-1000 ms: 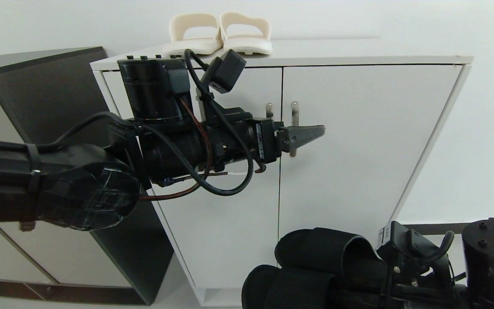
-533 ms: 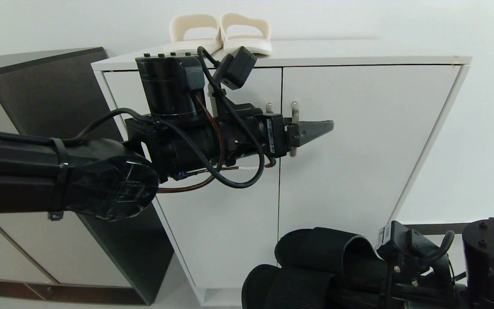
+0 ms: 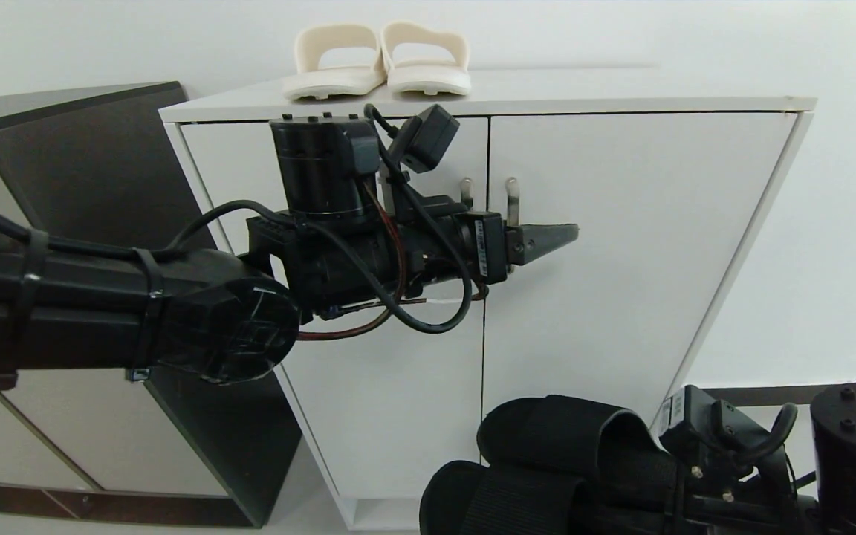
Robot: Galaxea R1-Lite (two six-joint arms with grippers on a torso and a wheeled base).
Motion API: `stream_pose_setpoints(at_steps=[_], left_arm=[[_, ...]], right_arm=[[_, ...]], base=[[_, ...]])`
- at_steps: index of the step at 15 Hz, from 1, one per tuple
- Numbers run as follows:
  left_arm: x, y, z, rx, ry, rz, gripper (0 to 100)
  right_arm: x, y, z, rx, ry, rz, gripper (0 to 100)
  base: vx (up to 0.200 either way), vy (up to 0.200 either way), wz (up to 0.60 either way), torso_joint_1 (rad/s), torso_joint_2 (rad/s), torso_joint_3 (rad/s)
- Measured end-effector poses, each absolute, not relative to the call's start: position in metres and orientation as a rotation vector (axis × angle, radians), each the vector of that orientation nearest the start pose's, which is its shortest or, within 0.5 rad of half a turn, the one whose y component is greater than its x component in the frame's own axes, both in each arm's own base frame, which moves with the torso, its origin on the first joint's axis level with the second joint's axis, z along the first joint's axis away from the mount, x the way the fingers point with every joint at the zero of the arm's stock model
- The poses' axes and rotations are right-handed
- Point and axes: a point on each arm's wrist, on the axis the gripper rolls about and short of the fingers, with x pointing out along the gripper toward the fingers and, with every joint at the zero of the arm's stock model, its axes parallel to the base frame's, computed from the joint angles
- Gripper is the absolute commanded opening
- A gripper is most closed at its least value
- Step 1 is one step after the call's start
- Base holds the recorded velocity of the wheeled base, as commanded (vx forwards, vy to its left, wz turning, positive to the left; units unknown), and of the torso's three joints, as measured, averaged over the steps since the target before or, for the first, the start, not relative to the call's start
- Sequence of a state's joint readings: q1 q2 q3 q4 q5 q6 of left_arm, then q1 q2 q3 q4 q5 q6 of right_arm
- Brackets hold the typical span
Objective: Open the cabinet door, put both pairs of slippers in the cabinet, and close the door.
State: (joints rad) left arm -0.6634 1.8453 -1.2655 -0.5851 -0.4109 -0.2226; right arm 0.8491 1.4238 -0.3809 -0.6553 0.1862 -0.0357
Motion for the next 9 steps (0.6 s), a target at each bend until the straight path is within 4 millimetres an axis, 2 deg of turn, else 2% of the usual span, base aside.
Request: stream_pose_setpoints(at_steps=[5, 9], left_arm=[[0.281, -0.237, 0.252, -0.197, 0.127, -1.082, 0], [0.258, -0.238, 0.25, -0.203, 0.096, -1.129, 0]], right_arm=[[0.11, 0.15, 0.143, -0.161, 0.366, 1.169, 0], [0.101, 0.144, 0.14, -0.165, 0.375, 1.209, 0]], base=[[0.0, 0.0, 0.0, 0.0, 0.0, 0.0], [0.0, 0.0, 0.0, 0.0, 0.0, 0.0]])
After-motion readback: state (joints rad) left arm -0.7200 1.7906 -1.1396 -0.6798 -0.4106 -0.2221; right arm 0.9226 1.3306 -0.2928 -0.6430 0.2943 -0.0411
